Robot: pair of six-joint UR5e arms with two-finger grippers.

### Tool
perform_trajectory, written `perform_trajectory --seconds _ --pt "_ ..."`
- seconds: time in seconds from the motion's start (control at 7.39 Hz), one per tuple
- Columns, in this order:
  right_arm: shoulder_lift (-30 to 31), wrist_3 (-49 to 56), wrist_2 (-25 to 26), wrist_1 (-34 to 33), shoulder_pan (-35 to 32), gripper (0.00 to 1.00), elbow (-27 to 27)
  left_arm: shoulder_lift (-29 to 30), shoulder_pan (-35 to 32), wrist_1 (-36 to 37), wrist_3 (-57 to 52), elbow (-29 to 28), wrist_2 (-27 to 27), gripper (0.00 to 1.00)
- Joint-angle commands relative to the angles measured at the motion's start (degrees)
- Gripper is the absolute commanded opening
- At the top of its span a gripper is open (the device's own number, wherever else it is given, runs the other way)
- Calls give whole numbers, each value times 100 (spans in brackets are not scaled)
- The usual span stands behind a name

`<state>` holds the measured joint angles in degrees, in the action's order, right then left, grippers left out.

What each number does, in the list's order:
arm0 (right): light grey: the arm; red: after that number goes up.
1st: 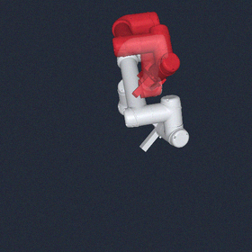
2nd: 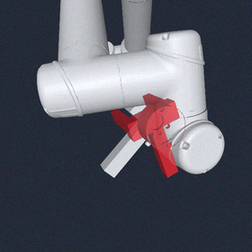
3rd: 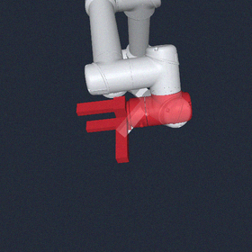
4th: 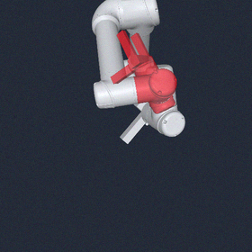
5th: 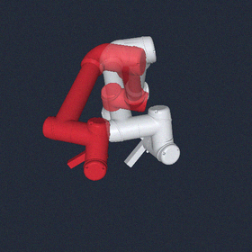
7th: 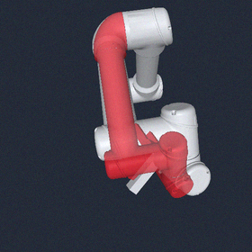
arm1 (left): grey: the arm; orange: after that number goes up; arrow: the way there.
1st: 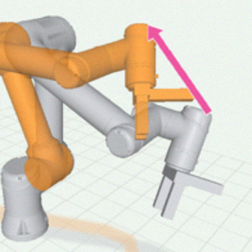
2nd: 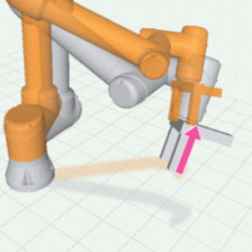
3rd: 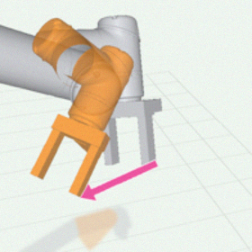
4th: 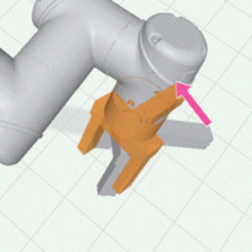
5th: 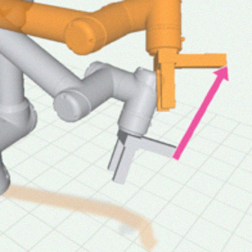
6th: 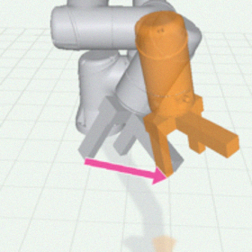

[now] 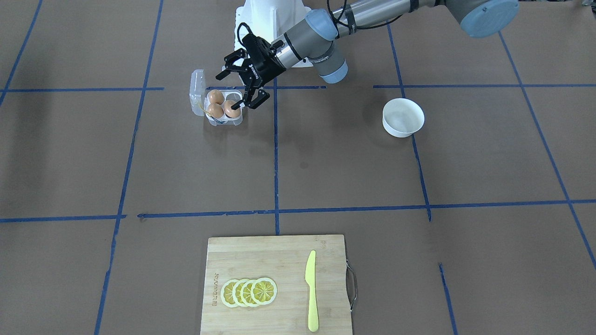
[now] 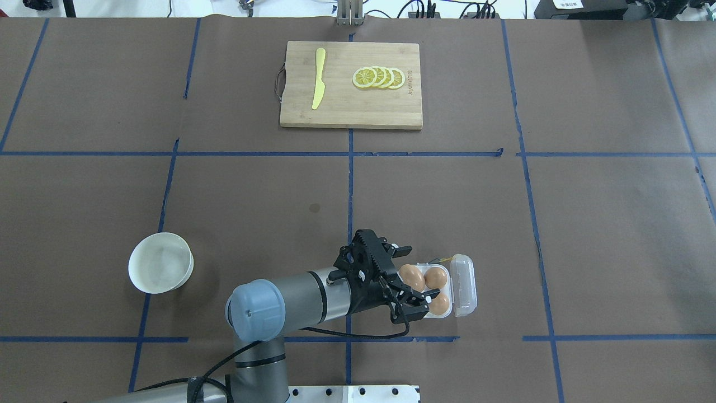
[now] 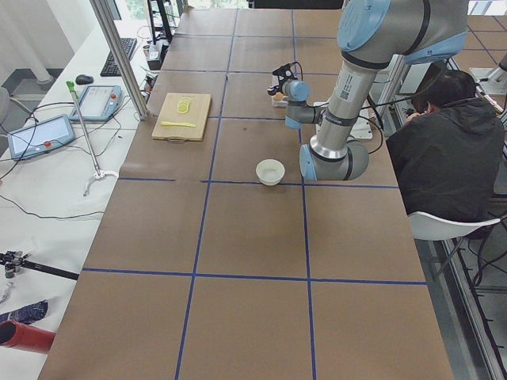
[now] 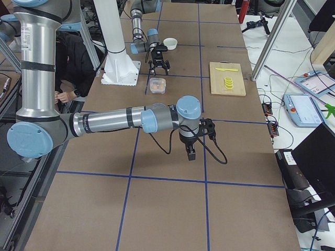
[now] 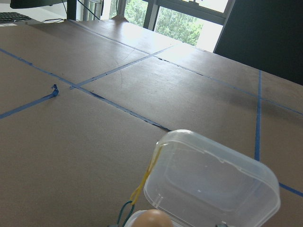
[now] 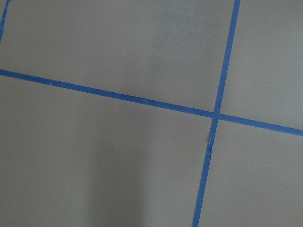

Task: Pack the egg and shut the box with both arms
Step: 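Raise the left gripper away from the carton and withdraw it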

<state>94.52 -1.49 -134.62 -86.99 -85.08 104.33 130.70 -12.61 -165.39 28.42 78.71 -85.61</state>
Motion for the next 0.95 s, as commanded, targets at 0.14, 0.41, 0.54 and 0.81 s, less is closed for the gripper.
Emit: perform_trajectory --seconds 0.14,0.41,0.54,0.81 --pt "5 0 -12 6 0 100 17 -280 -713 2152 137 1361 -980 100" --pt "-13 -9 -3 -2 0 100 17 -658 -1695 3909 138 2189 -2041 100" --pt "-13 -52 -3 -2 0 100 17 -860 -2362 4762 77 2532 -2509 100" --pt "-22 -237 -3 7 0 100 43 -941 -3865 6494 -716 3017 -2873 100"
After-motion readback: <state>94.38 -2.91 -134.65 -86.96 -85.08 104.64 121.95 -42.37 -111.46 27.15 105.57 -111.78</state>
